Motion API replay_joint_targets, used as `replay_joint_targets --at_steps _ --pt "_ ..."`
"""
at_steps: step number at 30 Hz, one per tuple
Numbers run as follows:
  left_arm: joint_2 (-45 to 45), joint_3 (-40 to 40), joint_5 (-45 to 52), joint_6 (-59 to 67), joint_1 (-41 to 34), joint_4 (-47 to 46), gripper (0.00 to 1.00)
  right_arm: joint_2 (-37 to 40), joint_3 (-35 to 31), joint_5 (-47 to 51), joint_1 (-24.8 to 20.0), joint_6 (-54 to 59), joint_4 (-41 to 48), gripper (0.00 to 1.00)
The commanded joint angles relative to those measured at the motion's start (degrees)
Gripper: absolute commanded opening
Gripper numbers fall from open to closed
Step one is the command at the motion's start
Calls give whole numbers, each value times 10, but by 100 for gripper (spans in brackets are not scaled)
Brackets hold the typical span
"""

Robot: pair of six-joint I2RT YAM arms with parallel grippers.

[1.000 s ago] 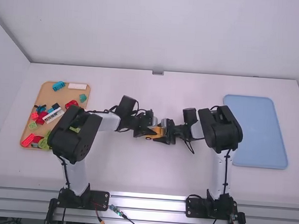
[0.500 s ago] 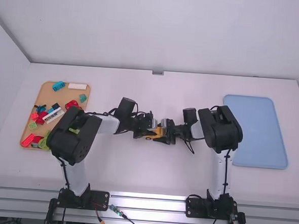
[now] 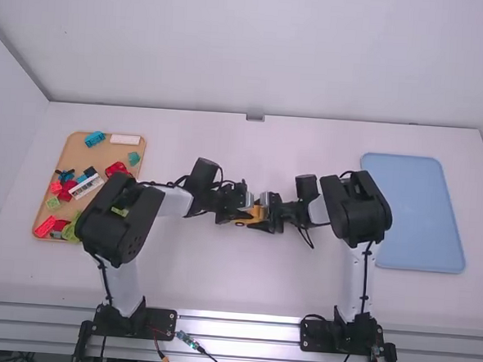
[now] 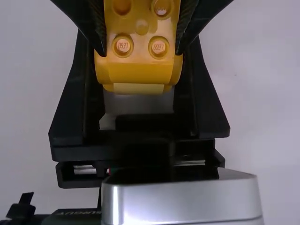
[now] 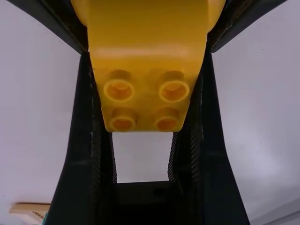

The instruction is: Assemble lego blocks to make yellow taxi

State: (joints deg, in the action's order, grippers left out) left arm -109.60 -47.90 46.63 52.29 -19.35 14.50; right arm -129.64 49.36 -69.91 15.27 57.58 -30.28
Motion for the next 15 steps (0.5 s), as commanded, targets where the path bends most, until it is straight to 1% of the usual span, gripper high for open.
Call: replay_joint_targets --at_steps 1,3,7,8,11,15 --pt "-29 20 -56 -4 -20 -22 10 -11 5 5 6 1 -5 39" --pt "-29 20 -57 -4 -18 -22 12 -11 5 5 3 1 -5 39" --pt "-29 20 -56 -5 -18 -22 21 -11 5 5 6 1 -4 39" --pt "-29 20 -56 -4 -19 -22 27 -11 5 5 6 1 -4 39" --pt "-29 20 -56 -5 -19 -22 40 -11 5 5 4 1 -4 39" --pt "-29 20 -55 -5 -16 -21 44 -11 5 5 6 1 -4 39"
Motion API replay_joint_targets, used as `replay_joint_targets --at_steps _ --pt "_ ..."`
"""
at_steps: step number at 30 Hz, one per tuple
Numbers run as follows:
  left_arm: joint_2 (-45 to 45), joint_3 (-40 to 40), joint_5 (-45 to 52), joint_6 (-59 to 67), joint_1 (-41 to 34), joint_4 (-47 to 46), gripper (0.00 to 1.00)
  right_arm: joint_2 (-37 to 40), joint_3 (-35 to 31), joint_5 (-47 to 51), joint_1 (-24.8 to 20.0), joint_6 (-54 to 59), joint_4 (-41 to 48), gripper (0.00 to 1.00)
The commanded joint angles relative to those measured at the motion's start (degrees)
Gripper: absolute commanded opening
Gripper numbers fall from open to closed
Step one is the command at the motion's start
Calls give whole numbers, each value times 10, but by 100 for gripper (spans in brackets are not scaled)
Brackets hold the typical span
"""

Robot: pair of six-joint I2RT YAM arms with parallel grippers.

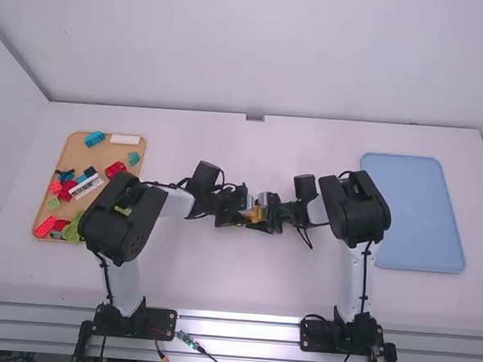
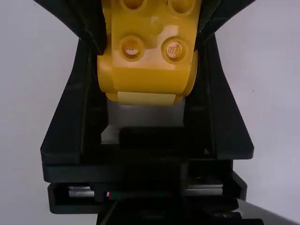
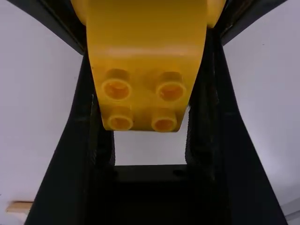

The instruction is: Assemble lego blocks to make yellow taxi

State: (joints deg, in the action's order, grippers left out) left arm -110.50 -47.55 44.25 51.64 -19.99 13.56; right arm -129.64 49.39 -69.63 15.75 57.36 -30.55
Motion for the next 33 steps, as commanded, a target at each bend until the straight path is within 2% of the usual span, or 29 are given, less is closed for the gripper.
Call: replay_joint_targets --at_steps 1,3,14,21,24,26,27,28,29,33 --pt "-20 16 -32 -7 -12 -10 46 -11 5 2 -1 2 -2 39" --pt "-17 16 -32 -24 -12 -4 49 -11 5 2 -1 3 0 39" --pt "63 17 -28 -17 12 -34 53 -11 5 2 0 3 2 40" --pt "68 15 -27 -17 16 -35 54 -11 5 2 -1 3 2 40" --pt "73 8 -27 -17 25 -49 57 -11 5 7 1 3 5 40" --pt "82 4 -28 -17 31 -63 69 -11 5 6 0 3 7 40" --pt "94 1 -27 -17 40 -76 80 -11 5 7 -2 3 7 40" --pt "104 -1 -27 -17 48 -86 97 -11 5 6 -4 3 7 40" --pt "111 -3 -27 -17 54 -92 99 -11 5 6 -5 3 8 41" --pt "151 -6 -19 -17 92 -117 99 -11 5 7 -4 3 9 53"
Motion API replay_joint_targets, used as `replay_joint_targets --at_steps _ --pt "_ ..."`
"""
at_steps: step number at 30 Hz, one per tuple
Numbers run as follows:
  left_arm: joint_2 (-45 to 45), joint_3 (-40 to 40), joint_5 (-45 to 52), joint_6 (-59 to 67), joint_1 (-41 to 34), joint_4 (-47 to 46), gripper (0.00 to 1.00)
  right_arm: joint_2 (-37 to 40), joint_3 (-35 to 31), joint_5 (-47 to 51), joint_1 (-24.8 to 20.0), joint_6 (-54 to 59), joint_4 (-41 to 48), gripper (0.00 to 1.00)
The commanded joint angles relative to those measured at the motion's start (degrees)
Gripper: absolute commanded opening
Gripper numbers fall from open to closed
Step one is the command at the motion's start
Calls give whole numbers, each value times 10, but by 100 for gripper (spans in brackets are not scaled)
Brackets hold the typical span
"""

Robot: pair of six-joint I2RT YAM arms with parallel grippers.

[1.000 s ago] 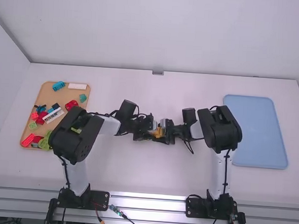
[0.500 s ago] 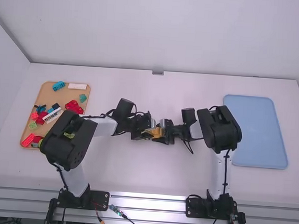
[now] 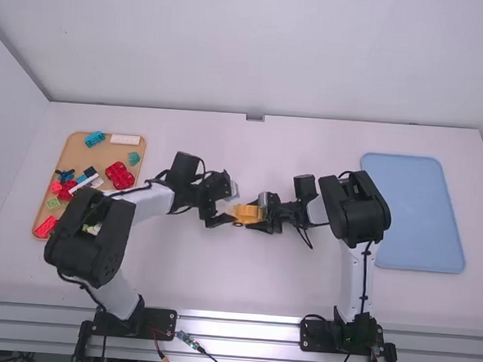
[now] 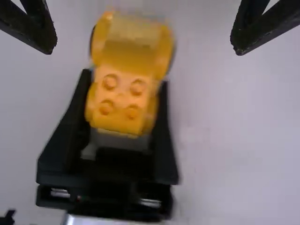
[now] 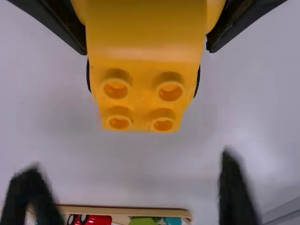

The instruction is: Assemble lego blocks to make yellow taxi

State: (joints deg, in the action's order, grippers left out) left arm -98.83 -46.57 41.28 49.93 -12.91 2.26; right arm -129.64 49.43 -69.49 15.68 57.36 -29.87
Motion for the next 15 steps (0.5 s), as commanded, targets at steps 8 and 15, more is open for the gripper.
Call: replay_joint_targets --at_steps 8,15 --pt "99 -6 146 0 165 -19 99 -11 6 5 2 -1 2 87" --pt "99 7 182 0 214 -20 99 -11 40 55 25 -93 4 86"
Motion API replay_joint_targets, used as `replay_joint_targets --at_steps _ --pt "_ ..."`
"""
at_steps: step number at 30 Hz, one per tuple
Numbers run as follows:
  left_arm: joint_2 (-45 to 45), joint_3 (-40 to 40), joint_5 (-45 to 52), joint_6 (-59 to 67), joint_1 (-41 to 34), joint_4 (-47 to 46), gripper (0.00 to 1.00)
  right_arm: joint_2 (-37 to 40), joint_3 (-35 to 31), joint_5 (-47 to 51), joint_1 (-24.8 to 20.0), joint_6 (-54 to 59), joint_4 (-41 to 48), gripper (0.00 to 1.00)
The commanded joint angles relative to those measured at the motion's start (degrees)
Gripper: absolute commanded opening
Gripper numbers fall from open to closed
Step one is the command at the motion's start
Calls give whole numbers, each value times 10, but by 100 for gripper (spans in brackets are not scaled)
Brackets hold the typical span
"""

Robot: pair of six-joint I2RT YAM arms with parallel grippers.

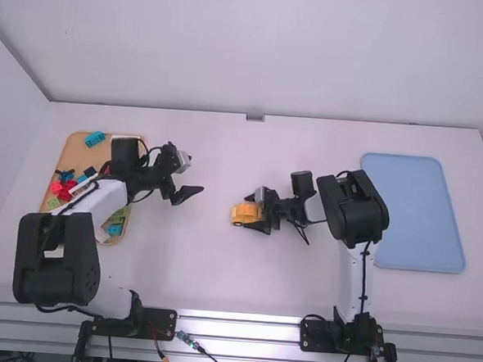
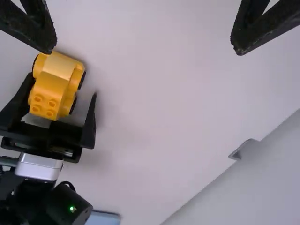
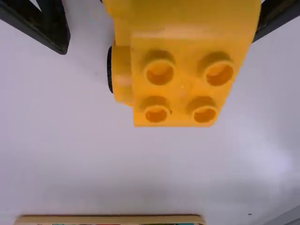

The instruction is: Assemble lego blocks to make yellow taxi

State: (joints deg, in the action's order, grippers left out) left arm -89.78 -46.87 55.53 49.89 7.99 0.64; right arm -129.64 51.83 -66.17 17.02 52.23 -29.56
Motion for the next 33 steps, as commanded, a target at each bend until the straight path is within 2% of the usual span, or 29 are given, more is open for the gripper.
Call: replay_joint_targets --at_steps 1,5,6,7,12,17,23,28,32,33 --pt "8 12 38 0 7 -2 99 -11 18 24 17 -43 1 84" --pt "8 16 36 0 7 -2 99 -11 18 51 30 -37 1 77" --pt "8 16 36 0 6 -2 99 -11 18 52 30 -37 2 73" --pt "8 16 36 0 6 -2 99 -11 18 45 28 -36 1 61" --pt "8 16 36 0 7 0 99 -11 18 30 28 -36 1 47" --pt "8 16 34 0 7 -2 99 -3 18 -2 15 -42 -1 46" --pt "8 16 34 0 6 1 99 41 11 13 -19 -76 2 47" --pt "8 16 10 0 6 6 99 133 -38 130 -85 -83 3 45" --pt "8 16 6 0 6 9 99 223 -90 195 -156 -99 3 45" --pt "8 16 5 0 6 13 99 259 -111 218 -186 -101 3 45"
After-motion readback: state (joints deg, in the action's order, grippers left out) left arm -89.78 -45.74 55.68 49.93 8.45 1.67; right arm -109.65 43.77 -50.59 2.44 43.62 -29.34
